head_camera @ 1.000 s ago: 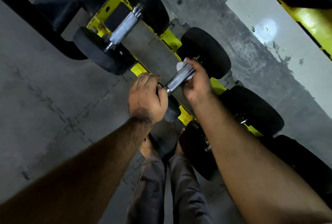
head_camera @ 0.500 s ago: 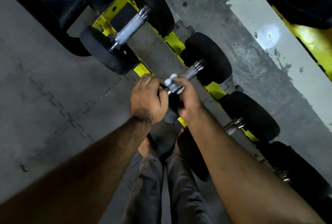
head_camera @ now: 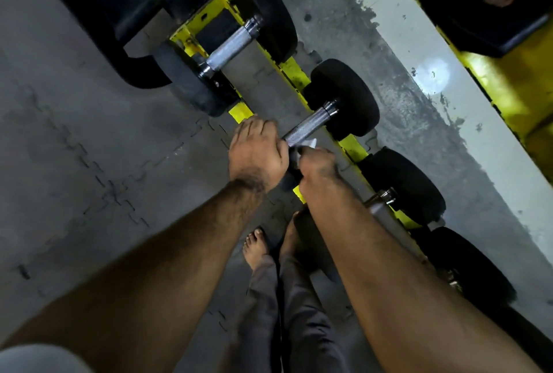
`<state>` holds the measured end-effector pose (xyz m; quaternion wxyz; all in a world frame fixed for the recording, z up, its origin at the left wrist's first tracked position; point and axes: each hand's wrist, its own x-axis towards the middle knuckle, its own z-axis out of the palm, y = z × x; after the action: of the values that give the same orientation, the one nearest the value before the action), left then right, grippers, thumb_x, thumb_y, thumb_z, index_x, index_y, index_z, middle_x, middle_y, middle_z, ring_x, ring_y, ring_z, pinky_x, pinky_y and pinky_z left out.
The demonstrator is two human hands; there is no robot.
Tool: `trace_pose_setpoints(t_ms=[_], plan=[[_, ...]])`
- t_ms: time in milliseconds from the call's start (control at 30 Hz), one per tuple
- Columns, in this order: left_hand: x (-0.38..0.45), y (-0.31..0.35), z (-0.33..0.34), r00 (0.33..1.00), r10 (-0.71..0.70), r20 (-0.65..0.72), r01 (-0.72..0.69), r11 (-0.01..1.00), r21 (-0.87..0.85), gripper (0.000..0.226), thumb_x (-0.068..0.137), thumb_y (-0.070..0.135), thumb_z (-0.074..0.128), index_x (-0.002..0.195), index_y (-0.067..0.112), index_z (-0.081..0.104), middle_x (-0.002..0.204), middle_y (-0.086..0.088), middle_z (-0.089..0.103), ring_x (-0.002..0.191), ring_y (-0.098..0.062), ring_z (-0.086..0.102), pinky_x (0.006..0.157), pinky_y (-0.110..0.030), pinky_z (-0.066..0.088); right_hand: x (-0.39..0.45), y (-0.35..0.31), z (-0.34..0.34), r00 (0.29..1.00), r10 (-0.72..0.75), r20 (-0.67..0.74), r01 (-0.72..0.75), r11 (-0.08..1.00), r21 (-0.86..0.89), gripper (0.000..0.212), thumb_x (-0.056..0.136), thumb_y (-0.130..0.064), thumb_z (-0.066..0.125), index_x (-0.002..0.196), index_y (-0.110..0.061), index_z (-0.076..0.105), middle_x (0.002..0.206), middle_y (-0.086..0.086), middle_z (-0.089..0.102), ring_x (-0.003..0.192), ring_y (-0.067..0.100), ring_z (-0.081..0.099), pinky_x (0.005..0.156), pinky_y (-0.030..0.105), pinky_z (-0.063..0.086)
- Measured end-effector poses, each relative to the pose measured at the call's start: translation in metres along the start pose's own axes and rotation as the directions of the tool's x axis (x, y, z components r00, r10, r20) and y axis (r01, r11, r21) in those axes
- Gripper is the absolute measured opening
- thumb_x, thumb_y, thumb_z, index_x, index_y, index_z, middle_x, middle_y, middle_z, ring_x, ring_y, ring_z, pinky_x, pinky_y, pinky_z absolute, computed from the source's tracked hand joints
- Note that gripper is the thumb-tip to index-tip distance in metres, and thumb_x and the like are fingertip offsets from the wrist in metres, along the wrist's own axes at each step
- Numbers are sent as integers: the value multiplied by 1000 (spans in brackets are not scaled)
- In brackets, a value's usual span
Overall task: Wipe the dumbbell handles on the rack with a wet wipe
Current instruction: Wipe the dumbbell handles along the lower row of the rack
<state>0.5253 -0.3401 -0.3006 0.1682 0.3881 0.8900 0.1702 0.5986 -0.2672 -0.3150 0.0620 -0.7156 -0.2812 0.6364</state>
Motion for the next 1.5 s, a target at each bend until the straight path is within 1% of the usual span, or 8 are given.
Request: trace_pose_setpoints(t_ms=[100, 367, 533, 700, 833, 933, 1233, 1500], plan=[[-12, 1, 1, 995, 95, -19, -94, 995, 36, 39, 86, 24, 38, 103, 1, 65, 105, -19, 66, 119, -38, 57, 108, -48, 42, -11, 7, -22, 997, -61, 36, 56, 991, 119, 22, 96, 2, 53, 82, -11, 63, 68, 4, 63, 57, 14, 57, 40, 13, 40], [-78, 19, -1, 983, 181, -15, -181, 983, -7, 44, 92, 20, 38, 124, 1, 62, 133, -14, 61, 136, -31, 46, 117, -44, 32, -41, 12, -73, 998, 4, 62, -10, 995, 101, 14, 97, -10, 49, 104, -13, 61, 115, 19, 65, 97, 31, 65, 81, 41, 57], [-109, 35, 1, 989, 141, 53, -140, 990, -29, 46, 89, 27, 40, 122, 4, 63, 126, -12, 63, 131, -29, 51, 111, -40, 38, -55, 14, -109, 999, -15, 31, 11, 992, 125, 30, 97, -12, 48, 124, -3, 58, 114, 21, 62, 82, 30, 63, 45, 24, 51], [-136, 53, 16, 988, 11, 157, 8, 993, -120, 48, 91, 37, 38, 117, 7, 64, 118, -13, 65, 116, -33, 59, 95, -40, 49, -52, 18, -136, 979, -204, -14, 196, 958, -207, 18, 94, 2, 53, 106, -2, 65, 96, 14, 68, 81, 26, 64, 47, 15, 49], [-153, 68, 41, 967, -119, 225, 163, 969, -187, 44, 95, 36, 44, 124, 8, 61, 120, -13, 64, 108, -36, 60, 86, -40, 51, -28, 27, -156, 927, -360, 108, 361, 771, -525, 20, 88, -2, 55, 97, -15, 67, 93, 7, 70, 94, 28, 68, 76, 31, 58], [-160, 81, 58, 946, -238, 219, 288, 928, -237, 50, 94, 39, 40, 128, 8, 58, 127, -13, 60, 113, -35, 58, 89, -42, 51, -20, 31, -171, 809, -479, 340, 544, 394, -741, 21, 89, -8, 56, 108, -12, 65, 106, 11, 71, 100, 30, 65, 84, 34, 50], [-161, 98, 92, 923, -385, 6, 374, 892, -253, 45, 93, 31, 40, 118, 2, 64, 119, -16, 65, 109, -35, 57, 101, -41, 45, 3, 44, -199, 468, -200, 861, 710, -494, -501, 34, 86, -12, 51, 115, -13, 70, 116, 11, 69, 108, 29, 64, 96, 36, 49], [-162, 96, 101, 925, -373, -76, 342, 901, -267, 45, 92, 30, 39, 117, 3, 66, 117, -13, 67, 107, -32, 60, 99, -35, 42, 35, 66, -235, 245, -170, 954, 674, -677, -294, 56, 91, -22, 49, 146, -12, 47, 148, 9, 50, 140, 26, 42, 122, 40, 23]])
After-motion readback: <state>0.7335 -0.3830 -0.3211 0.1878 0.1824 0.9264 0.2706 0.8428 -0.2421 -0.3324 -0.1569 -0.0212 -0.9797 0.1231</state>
